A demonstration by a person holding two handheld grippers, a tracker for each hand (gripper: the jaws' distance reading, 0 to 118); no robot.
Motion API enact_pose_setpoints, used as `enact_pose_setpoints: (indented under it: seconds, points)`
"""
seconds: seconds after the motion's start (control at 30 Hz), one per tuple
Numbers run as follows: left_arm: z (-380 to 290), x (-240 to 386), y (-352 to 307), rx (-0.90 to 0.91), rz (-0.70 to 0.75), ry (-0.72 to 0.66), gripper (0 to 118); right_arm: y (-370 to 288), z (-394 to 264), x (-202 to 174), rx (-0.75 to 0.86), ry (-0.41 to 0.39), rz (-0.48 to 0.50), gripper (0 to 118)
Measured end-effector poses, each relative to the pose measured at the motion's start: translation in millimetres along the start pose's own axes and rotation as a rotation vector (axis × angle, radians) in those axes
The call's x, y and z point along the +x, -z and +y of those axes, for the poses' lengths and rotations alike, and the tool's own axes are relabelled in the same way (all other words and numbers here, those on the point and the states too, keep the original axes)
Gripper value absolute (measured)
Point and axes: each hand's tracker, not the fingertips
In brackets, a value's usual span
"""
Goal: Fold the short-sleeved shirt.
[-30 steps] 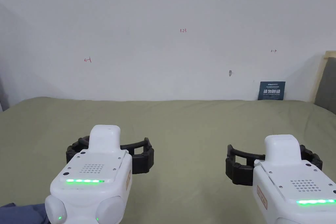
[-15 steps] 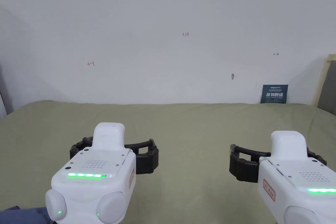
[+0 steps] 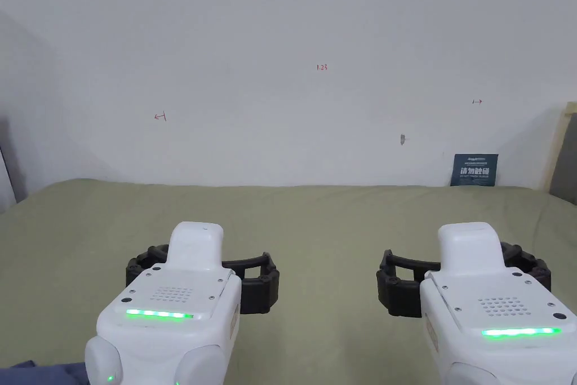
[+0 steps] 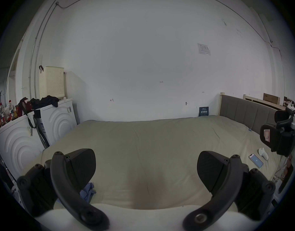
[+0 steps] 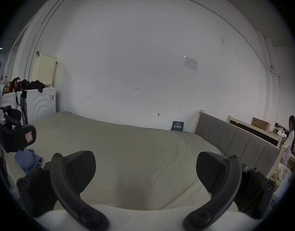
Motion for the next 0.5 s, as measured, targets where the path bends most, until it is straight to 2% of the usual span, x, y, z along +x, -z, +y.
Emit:
enact_pose_setpoints:
  seconds: [0.07,0.13,0.17,0.2,0.23,0.3,0.37,0.43,0.5]
  points:
    - [2,0,3,-0.004,-0.005,-0.003,118,2,2,5,-0.030,0.051,0.065,118]
    - [2,0,0,-0.008,-0.008,-0.009,118,2,2,14,-0.044,0.140,0.116,118]
    - [2,0,1,-0.007,-0.008,-0.015,118,2,4,16,-0.079,0.153,0.154,118]
    - [2,-1,1,-0.005,-0.012,-0.020,118,5,6,15,-0.159,0.159,0.130,118]
    - [1,-1,-1,-0.006,-0.016,-0.025,118,7,5,13,-0.187,0.159,0.119,118]
    - [2,-1,2,-0.012,-0.016,-0.034,118,11,0,9,-0.183,0.108,0.101,118]
    - [0,-1,0,-0.013,-0.013,-0.033,118,8,-7,5,-0.093,0.065,0.064,118]
    - [0,-1,2,-0.010,0.001,-0.035,118,6,-12,7,-0.049,0.042,0.097,118]
    - [-2,-2,0,-0.012,0.006,-0.032,118,6,-10,9,-0.069,0.055,0.089,118]
